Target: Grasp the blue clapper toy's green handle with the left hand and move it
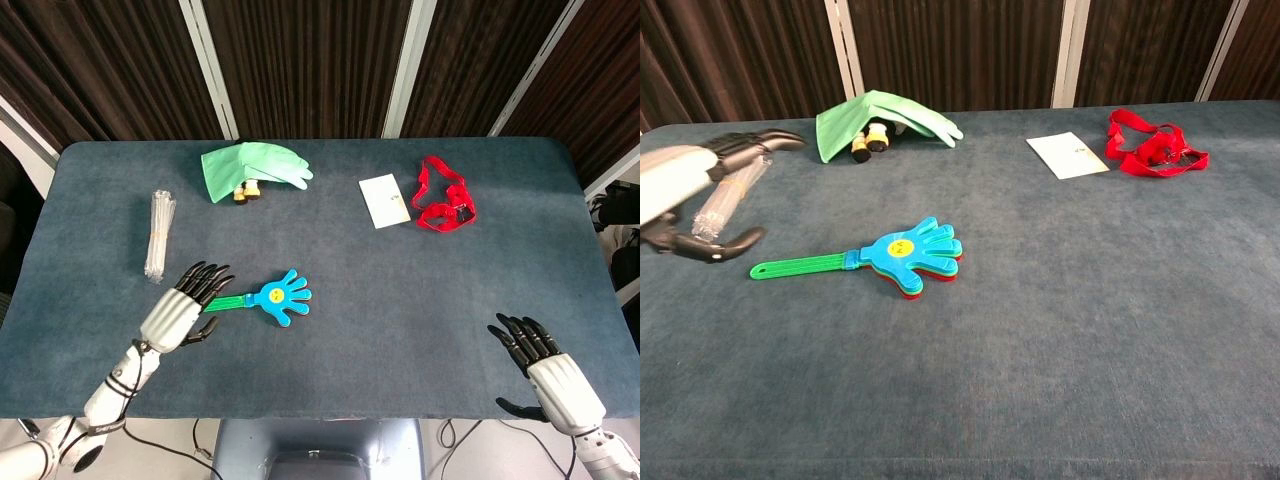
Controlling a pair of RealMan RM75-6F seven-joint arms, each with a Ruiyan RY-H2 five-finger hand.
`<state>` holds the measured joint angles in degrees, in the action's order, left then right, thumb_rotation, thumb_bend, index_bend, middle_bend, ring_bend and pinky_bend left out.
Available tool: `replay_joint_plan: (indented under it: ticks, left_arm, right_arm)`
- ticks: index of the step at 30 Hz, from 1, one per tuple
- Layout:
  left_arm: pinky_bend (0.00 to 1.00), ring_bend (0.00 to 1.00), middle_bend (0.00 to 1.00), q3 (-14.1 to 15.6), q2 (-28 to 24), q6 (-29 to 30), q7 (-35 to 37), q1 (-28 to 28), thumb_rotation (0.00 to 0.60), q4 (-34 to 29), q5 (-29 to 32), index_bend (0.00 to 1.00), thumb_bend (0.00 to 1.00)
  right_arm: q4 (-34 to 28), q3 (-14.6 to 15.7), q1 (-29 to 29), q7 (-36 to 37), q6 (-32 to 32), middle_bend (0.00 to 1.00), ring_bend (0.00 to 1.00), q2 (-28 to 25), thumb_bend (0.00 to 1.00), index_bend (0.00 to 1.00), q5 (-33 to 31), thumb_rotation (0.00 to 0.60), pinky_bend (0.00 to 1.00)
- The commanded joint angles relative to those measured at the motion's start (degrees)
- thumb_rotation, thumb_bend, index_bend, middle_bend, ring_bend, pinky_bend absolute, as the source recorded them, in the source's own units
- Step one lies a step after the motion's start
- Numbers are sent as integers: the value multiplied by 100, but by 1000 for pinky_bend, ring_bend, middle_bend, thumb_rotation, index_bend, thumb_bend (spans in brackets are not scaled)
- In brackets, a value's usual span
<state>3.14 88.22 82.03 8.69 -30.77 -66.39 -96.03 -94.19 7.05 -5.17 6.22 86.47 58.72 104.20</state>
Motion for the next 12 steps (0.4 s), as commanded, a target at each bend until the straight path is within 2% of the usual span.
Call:
replay_joint_plan:
  ticks: [1,5,9,12]
  left_arm:
    - [0,0,0,526,-832,1175,-1435,1221,600,-930,-147,0,439]
    - [0,0,0,532,-650,1859,-1580,1933,600,-696,37,0,435]
    - [0,0,0,500,-757,2020,-1590,2055,600,-718,-115,0,422]
    - [0,0,0,411,-789,1923,-1558,2089,600,-706,-44,0,422]
  right_arm:
    - [1,-9,5,-81,-27,0,0,31,158,0,-22,600,0]
    - [-17,-16,10,-194,-80,0,0,66,158,0,-63,600,0]
    - [-35,-30,3,-252,-136,0,0,93,157,0,-115,600,0]
    - [-41,-29,11,-310,-149,0,0,98,158,0,-128,600,0]
